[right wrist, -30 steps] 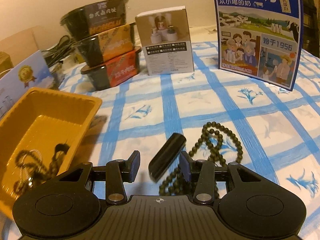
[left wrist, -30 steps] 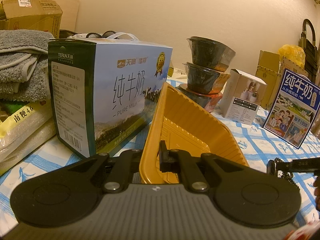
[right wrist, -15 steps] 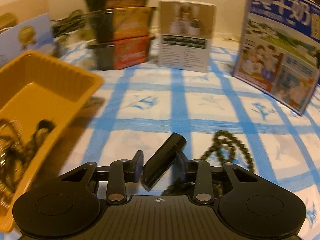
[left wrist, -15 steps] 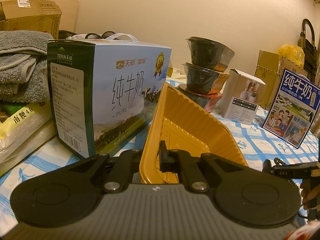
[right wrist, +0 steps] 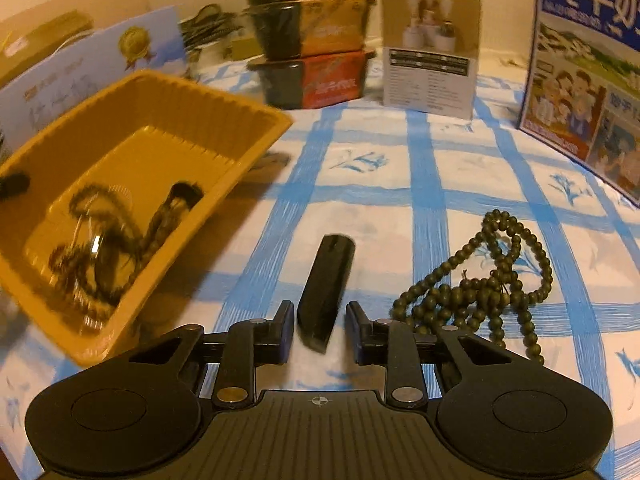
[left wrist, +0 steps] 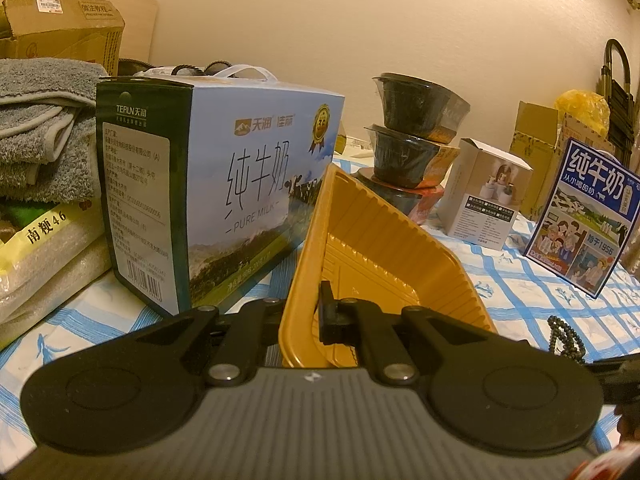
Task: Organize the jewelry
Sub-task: 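Grasp the black cylindrical case with the right tool, then carry the black case into the orange tray and open the right tool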
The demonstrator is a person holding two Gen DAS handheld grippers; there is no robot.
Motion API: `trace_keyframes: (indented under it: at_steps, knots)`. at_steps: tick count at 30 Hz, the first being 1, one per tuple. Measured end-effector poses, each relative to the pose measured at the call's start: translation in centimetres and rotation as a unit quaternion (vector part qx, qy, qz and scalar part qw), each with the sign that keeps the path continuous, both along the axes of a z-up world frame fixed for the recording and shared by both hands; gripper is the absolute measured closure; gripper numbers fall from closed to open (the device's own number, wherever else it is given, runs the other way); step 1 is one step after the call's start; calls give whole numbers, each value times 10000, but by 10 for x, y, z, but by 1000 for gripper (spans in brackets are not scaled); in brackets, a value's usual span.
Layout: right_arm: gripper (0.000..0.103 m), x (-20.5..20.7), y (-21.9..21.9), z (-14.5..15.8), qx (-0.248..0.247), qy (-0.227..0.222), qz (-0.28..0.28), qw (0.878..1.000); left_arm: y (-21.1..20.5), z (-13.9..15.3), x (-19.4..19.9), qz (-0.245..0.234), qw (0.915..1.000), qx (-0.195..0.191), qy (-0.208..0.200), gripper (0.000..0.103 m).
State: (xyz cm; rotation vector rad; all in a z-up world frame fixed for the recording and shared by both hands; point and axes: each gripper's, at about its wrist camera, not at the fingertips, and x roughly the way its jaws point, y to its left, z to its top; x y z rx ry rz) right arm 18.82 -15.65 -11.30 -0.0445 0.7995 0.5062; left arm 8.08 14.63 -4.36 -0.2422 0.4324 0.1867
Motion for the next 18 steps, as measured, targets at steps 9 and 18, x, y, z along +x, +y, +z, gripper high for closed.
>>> trace_keyframes:
  at_steps: [9,18]
  knots:
    - [72,24,11,0,-78,17,-281,9996,1,1,1,-12,10000,15,8,97]
    - [81,15,7,7,125,32,-196,9997,2,0,2,-12,10000,1,13,97]
